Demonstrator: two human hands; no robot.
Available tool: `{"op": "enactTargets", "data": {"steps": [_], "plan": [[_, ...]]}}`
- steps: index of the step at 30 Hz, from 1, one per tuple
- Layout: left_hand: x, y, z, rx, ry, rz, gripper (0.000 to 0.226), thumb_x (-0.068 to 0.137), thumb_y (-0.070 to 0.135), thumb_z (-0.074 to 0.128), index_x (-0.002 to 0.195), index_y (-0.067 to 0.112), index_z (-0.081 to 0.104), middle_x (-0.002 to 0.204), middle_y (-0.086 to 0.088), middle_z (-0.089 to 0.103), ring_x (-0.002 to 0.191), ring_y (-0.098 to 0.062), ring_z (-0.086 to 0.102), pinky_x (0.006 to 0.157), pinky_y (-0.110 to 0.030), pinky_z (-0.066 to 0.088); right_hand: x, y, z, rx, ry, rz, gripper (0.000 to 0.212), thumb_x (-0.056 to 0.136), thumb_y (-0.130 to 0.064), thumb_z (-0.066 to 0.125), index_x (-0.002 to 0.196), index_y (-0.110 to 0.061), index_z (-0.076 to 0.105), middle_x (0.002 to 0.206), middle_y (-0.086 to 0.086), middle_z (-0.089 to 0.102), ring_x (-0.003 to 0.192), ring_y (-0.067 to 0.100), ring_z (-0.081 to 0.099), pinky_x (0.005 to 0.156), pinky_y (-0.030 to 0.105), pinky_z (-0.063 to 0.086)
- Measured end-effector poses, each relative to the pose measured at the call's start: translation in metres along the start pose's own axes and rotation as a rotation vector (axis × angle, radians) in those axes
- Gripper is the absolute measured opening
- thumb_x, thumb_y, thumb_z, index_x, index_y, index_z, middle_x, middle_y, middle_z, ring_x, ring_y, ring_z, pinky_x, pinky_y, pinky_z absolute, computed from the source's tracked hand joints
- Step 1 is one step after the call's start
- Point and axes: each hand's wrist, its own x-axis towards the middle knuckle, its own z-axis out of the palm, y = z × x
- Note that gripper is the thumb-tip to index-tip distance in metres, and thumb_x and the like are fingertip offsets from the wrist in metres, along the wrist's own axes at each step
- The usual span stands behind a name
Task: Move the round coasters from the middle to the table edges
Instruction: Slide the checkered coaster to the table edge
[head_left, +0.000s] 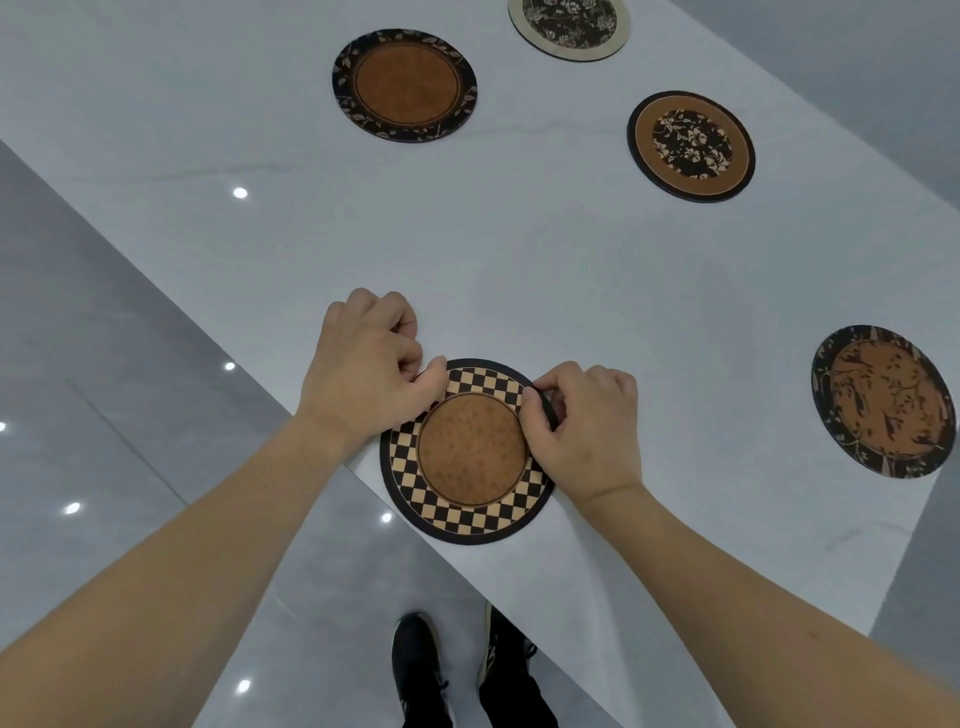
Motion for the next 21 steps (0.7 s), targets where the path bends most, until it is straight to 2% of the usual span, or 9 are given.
{"op": "enactTargets", "data": {"steps": [21], "plan": [[-0.0017, 0.0005, -0.0009, 0.003, -0.003, -0.01, 0.044, 0.076, 0.042, 0.051, 0.041, 0.023, 0.033, 0.073, 0.009, 0.045, 0.075, -0.016, 0.039, 0.078, -0.03, 0.026, -0.0014, -0.0017, -0.0006, 0.007, -0.047, 0.021, 0.013, 0.082, -0.038, 0.053, 0.073, -0.028, 0.051, 0.053, -0.017, 0.04, 0.063, 0.01, 0.046, 0.087, 0.021, 0.027]]}}
